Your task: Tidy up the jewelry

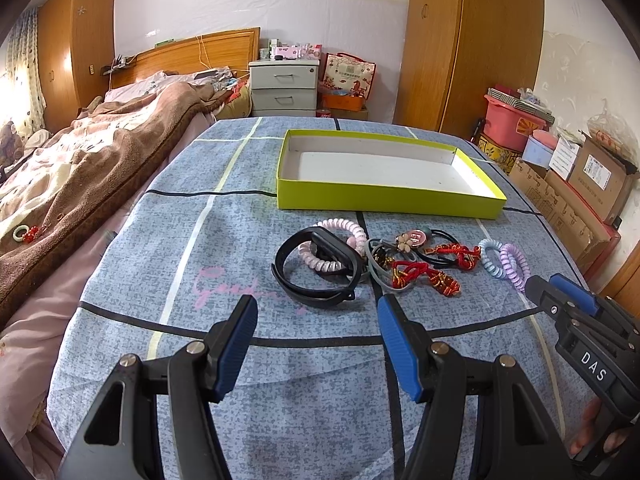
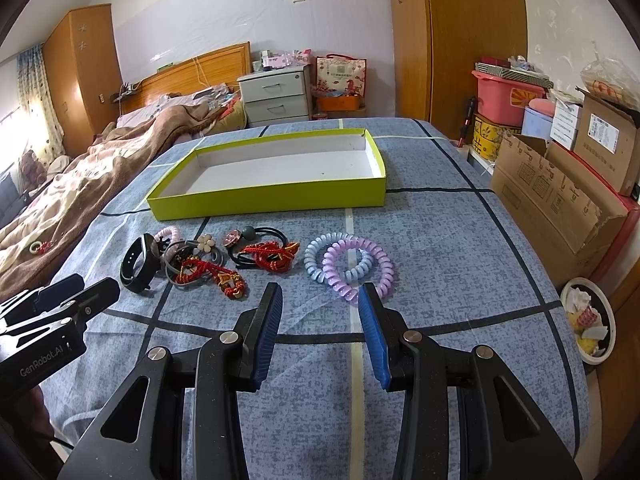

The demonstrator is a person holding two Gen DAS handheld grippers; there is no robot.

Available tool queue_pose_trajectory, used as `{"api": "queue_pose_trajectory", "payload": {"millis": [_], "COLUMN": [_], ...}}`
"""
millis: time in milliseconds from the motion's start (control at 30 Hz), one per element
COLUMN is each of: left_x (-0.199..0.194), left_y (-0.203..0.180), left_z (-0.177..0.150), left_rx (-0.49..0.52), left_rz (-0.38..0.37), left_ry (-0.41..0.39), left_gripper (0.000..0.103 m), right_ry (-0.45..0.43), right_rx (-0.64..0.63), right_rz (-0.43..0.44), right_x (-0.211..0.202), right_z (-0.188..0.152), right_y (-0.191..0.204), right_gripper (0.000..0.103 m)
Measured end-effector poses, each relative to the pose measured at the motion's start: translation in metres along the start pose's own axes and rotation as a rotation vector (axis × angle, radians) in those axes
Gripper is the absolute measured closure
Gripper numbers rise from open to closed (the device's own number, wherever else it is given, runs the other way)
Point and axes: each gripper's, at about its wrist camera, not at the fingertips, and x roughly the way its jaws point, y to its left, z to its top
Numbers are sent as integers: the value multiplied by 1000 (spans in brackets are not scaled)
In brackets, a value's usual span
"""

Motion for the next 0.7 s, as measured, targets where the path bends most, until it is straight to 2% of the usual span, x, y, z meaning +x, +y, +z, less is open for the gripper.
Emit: {"api": "queue_pose_trajectory", "payload": {"millis": [533,700], "left_x": [9,13], "left_y": [5,16], "left_z": [3,9], "left_rx": [-9,-25], "left_rz": [-19,-47], "left_ry": [34,48], "left_gripper": [38,38], "right_ry": [1,-14], "right_rx": [-4,10], "right_rz": [10,21], "right_x": [1,0], "right_z": [3,9], "right_y": [1,-12], "right_gripper": [62,62]}}
